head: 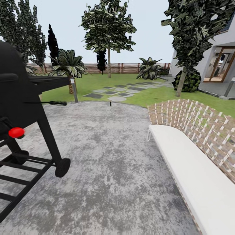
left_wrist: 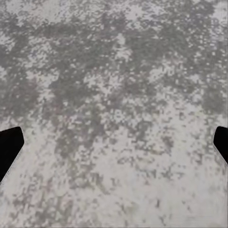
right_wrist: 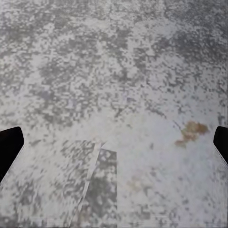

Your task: In the garden, pick up the pesticide atomizer on the floor and spray pesticide onto both trees until each tree trunk is fully covered.

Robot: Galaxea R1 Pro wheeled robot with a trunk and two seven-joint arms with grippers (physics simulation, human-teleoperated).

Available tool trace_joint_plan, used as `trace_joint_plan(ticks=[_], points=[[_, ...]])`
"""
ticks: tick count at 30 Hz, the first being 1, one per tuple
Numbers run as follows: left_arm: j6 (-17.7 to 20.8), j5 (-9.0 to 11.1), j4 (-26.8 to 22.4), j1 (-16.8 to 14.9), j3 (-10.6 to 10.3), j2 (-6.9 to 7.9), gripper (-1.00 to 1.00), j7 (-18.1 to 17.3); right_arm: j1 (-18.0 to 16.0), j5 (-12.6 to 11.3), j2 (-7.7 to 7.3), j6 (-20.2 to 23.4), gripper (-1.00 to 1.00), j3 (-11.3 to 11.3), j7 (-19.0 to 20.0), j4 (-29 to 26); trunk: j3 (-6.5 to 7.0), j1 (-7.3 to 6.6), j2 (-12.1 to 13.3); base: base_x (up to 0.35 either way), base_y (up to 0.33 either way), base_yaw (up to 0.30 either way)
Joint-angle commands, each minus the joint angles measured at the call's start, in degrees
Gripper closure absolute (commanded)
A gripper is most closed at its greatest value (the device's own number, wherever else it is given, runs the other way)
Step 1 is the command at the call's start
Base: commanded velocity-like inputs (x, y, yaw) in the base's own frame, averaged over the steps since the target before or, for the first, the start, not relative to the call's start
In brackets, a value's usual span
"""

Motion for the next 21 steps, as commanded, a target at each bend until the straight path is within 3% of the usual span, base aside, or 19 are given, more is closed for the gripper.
trace_joint_plan(ticks=[1, 21], points=[[0.00, -0.01, 0.00, 0.01, 0.00, 0.00, -1.00, 0.00, 0.00, 0.01, 0.00, 0.00, -1.00, 0.00, -0.01, 0.00, 0.00, 0.00, 0.00, 0.338, 0.000, 0.000], [-0.03, -0.01, 0.00, 0.00, 0.00, 0.00, -1.00, 0.00, 0.00, -0.07, 0.00, -0.03, -1.00, -0.31, -0.14, -0.17, 0.00, 0.00, 0.00, 0.338, 0.000, 0.000]])
